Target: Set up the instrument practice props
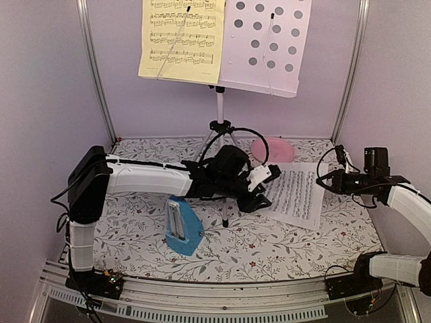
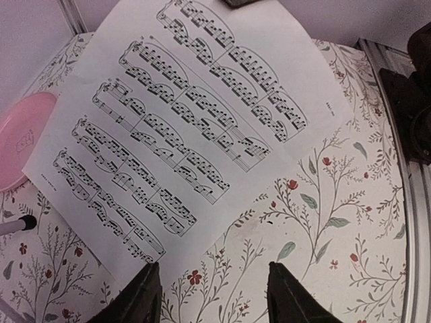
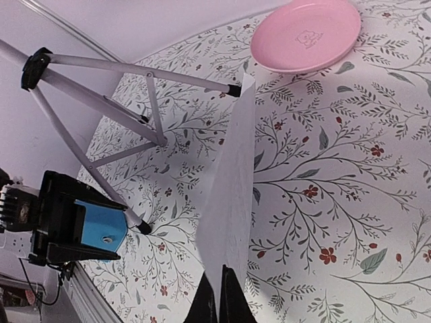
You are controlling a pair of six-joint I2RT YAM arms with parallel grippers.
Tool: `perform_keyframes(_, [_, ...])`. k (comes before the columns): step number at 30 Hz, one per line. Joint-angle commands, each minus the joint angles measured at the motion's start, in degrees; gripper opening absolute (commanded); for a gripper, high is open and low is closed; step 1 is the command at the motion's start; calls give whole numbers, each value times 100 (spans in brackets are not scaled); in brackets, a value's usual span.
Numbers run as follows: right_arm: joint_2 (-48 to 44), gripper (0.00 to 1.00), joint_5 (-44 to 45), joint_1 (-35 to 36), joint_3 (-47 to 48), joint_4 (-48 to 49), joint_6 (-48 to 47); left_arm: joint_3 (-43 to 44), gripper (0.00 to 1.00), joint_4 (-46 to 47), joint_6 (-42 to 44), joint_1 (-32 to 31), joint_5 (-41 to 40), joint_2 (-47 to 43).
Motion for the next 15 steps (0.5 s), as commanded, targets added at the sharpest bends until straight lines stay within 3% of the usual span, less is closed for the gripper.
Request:
perform_keyframes(1, [-173,0,-823,36,7,262,-503,-216,55,454,-16,-17,9,-329])
perform_keyframes(11, [74,0,-976,382,789,-572,-1162,-468,58,800,89,31,63,-526])
perform_keyframes(15, [222,0,-848,423,1414,-1181,-1169,-446,67,538,428,76,453,-907])
